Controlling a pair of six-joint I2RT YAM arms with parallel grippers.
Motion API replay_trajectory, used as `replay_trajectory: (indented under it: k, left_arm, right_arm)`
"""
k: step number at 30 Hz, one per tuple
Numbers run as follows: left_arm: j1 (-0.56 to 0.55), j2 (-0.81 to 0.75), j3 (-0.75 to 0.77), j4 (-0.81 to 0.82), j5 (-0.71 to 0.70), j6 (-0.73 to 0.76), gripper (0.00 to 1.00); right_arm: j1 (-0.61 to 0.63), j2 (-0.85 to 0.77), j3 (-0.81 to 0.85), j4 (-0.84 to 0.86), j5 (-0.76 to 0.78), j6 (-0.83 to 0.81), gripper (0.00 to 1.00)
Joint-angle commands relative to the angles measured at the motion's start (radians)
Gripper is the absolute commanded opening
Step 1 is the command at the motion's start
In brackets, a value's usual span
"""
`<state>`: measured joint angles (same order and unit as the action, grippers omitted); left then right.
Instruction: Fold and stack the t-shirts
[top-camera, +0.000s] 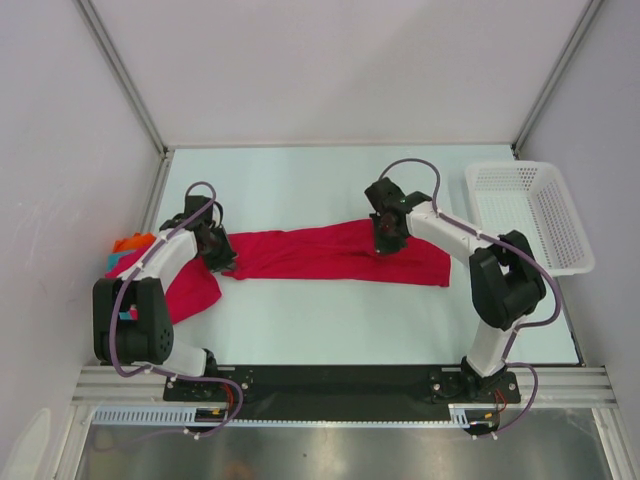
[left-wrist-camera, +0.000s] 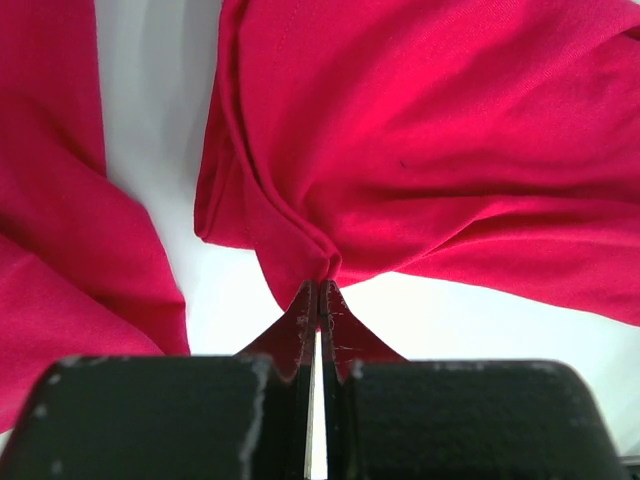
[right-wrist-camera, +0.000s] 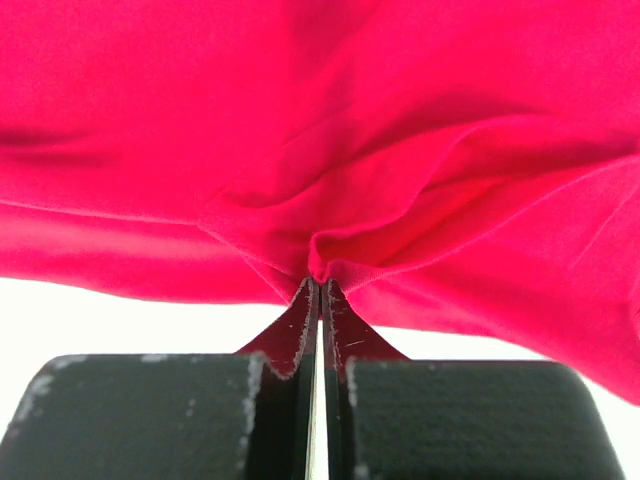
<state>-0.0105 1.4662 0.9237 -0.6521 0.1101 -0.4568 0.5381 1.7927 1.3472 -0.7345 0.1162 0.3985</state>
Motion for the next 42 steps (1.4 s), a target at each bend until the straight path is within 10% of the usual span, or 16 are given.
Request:
replay_trajectory:
  k: [1, 10, 15, 21, 42]
  left_arm:
    - [0.004, -0.023, -0.006, 0.031, 0.019, 0.029, 0.02]
    - [0.007, -0.027, -0.003, 0.029, 0.026, 0.033, 0.02]
    - [0.007, -0.027, -0.002, 0.028, 0.031, 0.035, 0.02]
    - [0.007, -0.037, 0.003, 0.019, 0.028, 0.041, 0.02]
    - [0.052, -0.03, 0.023, 0.002, 0.031, 0.053, 0.02]
  right_arm:
    - [0.042, -0.062, -0.046, -0.005, 0.06, 0.043, 0.0]
    - [0.063, -0.066, -0.126, -0.006, 0.086, 0.069, 0.01]
    - [0.069, -0.042, -0.117, -0.005, 0.083, 0.066, 0.34]
    - [0.069, -0.018, -0.019, -0.034, 0.118, 0.043, 0.45]
    - [-0.041, 0.068, 0.038, -0.026, 0.151, -0.021, 0.43]
